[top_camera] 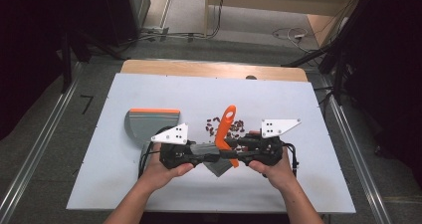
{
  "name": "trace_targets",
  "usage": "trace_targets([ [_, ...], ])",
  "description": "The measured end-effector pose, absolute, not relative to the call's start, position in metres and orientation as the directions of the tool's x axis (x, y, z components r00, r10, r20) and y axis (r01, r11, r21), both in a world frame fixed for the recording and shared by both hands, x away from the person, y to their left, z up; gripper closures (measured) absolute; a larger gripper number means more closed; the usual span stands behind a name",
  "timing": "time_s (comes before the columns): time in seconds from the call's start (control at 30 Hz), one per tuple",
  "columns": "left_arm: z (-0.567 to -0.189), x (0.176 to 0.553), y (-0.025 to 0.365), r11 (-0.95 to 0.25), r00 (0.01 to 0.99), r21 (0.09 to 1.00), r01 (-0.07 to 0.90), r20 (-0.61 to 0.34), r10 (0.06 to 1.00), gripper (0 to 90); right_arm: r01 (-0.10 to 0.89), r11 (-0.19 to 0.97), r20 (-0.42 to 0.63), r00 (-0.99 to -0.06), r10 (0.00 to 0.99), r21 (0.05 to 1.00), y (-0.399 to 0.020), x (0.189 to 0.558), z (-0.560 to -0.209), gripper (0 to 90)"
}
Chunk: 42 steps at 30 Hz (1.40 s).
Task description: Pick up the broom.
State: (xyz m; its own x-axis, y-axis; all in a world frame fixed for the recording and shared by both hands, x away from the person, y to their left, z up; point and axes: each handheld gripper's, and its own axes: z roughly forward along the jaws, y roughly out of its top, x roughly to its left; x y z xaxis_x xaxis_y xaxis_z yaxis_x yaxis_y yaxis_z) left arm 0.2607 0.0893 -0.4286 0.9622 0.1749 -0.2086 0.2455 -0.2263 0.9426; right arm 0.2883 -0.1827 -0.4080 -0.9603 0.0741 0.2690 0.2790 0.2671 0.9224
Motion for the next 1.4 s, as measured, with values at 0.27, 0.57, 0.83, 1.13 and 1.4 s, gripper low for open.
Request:
trace_targets([
  [0.27,-0.430,0.262,0.090,-0.223,0.963,0.941,0.255,-0.226,0.145,85.1,0.281,0.271,0.278,-0.959,0.050,0.921,-0.182,0.289,-0.410,67.4],
  [0.57,-0.435,0.262,0.092,-0.189,0.948,0.945,0.267,-0.223,0.226,66.3,0.264,0.325,0.234,-0.964,0.127,0.908,-0.178,0.284,-0.402,69.4],
  [0.83,-0.437,0.261,0.102,-0.176,0.900,0.938,0.298,-0.215,0.380,21.7,0.311,0.294,0.246,-0.939,0.239,0.904,-0.188,0.290,-0.402,69.4],
  [1.13,-0.440,0.256,0.117,-0.170,0.853,0.930,0.325,-0.210,0.478,2.2,0.356,0.296,0.228,-0.892,0.390,0.886,-0.199,0.294,-0.399,69.4],
  [1.4,-0.442,0.253,0.131,-0.129,0.831,0.937,0.325,-0.218,0.512,0.0,0.388,0.303,0.198,-0.839,0.506,0.870,-0.211,0.302,-0.401,69.4],
])
